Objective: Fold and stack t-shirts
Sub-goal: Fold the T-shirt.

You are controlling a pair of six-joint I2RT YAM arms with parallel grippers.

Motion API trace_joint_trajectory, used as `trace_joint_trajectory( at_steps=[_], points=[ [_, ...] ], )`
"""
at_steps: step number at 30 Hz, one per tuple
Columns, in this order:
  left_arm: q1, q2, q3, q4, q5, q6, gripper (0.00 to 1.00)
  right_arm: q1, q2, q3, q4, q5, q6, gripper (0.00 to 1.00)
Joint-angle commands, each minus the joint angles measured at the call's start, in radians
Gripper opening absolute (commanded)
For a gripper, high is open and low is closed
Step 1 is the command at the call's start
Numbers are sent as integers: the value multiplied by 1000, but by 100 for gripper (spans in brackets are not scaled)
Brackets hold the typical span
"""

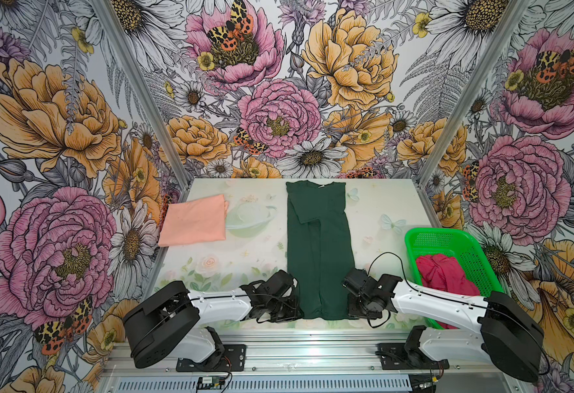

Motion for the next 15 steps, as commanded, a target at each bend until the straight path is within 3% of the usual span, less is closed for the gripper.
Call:
trace_joint_trajectory(
  at_steps=[1, 10, 15],
  points=[
    [-15, 54, -40, -127, -40, 28, 0, 11, 27, -19, 72, -12, 2, 0],
    [-7, -5, 19, -204, -62, 52, 0, 11, -130, -19, 65, 6, 4, 0],
    [44, -66, 109, -286, -98, 104, 0, 4, -189, 34, 41, 51, -26, 0]
  ],
)
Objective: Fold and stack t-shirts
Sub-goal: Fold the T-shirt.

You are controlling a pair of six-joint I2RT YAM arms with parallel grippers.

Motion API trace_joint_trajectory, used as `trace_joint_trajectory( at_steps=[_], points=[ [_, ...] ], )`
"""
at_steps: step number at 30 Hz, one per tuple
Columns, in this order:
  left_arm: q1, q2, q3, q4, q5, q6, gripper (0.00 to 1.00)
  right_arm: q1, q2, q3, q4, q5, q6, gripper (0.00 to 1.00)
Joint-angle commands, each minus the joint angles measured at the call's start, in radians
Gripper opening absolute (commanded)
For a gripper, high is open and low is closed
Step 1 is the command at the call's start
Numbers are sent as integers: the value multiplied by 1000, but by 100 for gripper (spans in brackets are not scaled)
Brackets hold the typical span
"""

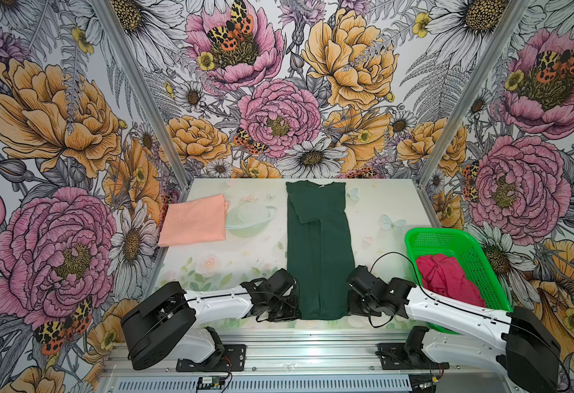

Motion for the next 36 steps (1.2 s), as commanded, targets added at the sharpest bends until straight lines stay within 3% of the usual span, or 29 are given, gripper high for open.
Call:
trace_joint_trajectory(
  at_steps=[1, 10, 18, 25, 31, 36],
  points=[
    [43, -36, 68, -116, -59, 68, 0, -7, -22, 69, 0, 59, -37, 0],
    [134, 32, 237, -144, -60, 187, 0, -80, 42, 189, -6, 120, -153, 0],
    [266, 128, 372, -146, -44, 283, 0, -266, 115, 302, -7, 111, -309, 0],
    [341, 316, 586, -146, -30, 366, 0, -396, 322, 481, -2, 91, -450, 0],
    [407, 535, 783, -149, 87, 397, 0, -460, 539, 652, 24, 35, -524, 0],
    [472, 573, 845, -165, 98, 421, 0, -494, 660, 766, 29, 10, -544, 0]
  ],
)
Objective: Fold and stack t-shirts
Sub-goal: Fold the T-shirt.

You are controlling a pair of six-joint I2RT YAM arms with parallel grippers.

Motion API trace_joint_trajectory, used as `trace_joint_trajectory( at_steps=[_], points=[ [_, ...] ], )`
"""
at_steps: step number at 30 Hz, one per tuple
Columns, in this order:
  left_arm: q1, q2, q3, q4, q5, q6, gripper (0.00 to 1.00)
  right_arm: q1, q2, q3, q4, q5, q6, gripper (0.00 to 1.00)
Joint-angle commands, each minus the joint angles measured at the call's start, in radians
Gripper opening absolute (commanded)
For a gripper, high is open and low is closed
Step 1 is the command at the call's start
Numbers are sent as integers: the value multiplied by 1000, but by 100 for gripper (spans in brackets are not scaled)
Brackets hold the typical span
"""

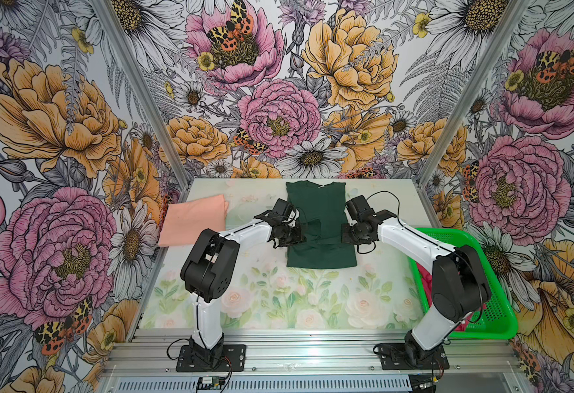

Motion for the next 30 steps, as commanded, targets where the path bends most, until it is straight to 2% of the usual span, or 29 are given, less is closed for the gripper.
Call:
trace_joint_trajectory(
  at_steps=[1, 8, 16, 24, 26, 27, 28, 29, 30],
  points=[
    [53, -10, 43, -19, 31, 50, 0, -20, 38, 74, 21, -24, -43, 0],
    [125, 52, 113, -36, 73, 83, 0, -65, 149, 180, 19, -74, -68, 0],
    [146, 190, 272, -49, 117, 103, 0, -87, 247, 267, 19, -119, -79, 0],
    [160, 265, 351, -68, 133, 121, 0, -111, 284, 299, 18, -135, -87, 0],
    [162, 278, 363, -69, 146, 135, 4, -112, 297, 307, 18, -133, -94, 0],
    [163, 282, 366, -70, 145, 144, 11, -112, 305, 313, 18, -134, -101, 1],
    [163, 284, 371, -70, 145, 153, 20, -113, 310, 318, 18, -132, -109, 17],
    [162, 286, 374, -70, 147, 162, 27, -113, 315, 323, 18, -128, -115, 24],
    [164, 285, 377, -69, 138, 167, 40, -113, 318, 328, 19, -120, -118, 31]
  ],
)
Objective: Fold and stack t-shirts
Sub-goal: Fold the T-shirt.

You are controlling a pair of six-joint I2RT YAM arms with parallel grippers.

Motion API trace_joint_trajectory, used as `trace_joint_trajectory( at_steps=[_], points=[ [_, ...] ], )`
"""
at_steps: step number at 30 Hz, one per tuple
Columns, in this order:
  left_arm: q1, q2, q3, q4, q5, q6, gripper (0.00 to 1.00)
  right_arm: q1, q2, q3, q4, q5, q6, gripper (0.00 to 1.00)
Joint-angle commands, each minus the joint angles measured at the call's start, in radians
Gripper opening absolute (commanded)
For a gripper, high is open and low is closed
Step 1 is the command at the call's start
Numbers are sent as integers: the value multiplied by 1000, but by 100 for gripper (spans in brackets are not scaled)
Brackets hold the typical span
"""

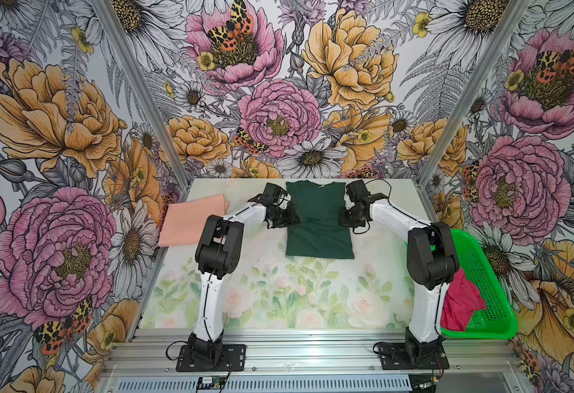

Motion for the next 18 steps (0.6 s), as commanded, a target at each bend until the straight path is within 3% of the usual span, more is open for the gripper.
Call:
trace_joint_trajectory(
  at_steps=[1, 2, 3, 4, 9, 11, 13, 14, 15, 16, 18],
  points=[
    [15, 11, 34, 1, 5, 51, 53, -6, 25, 39, 10, 21, -28, 39],
    [15, 10, 34, 1, -6, 61, 68, -6, 23, 43, 12, 34, -32, 43],
    [15, 6, 36, 0, -15, 75, 94, -4, 22, 52, 14, 42, -44, 48],
    [15, 3, 39, 1, -22, 90, 99, -6, 18, 62, 17, 50, -52, 60],
    [9, -64, 23, 1, -97, 146, 96, 3, -53, 67, 55, 97, -91, 60],
    [0, -113, 0, 1, -99, 178, 83, 9, -88, 51, 60, 95, -96, 58],
    [-11, -167, -32, -3, -72, 207, 55, 13, -112, 27, 58, 24, -116, 41],
    [-14, -187, -45, -10, -59, 209, 37, 16, -118, 12, 57, 3, -112, 29],
    [-14, -205, -56, -26, -49, 202, 0, 19, -122, -6, 54, -19, -109, 17],
    [-15, -219, -63, -51, -43, 199, 0, 23, -127, -24, 53, -32, -105, 4],
    [-23, -234, -66, -114, -29, 221, 0, 33, -129, -60, 51, -45, -102, 0]
  ],
)
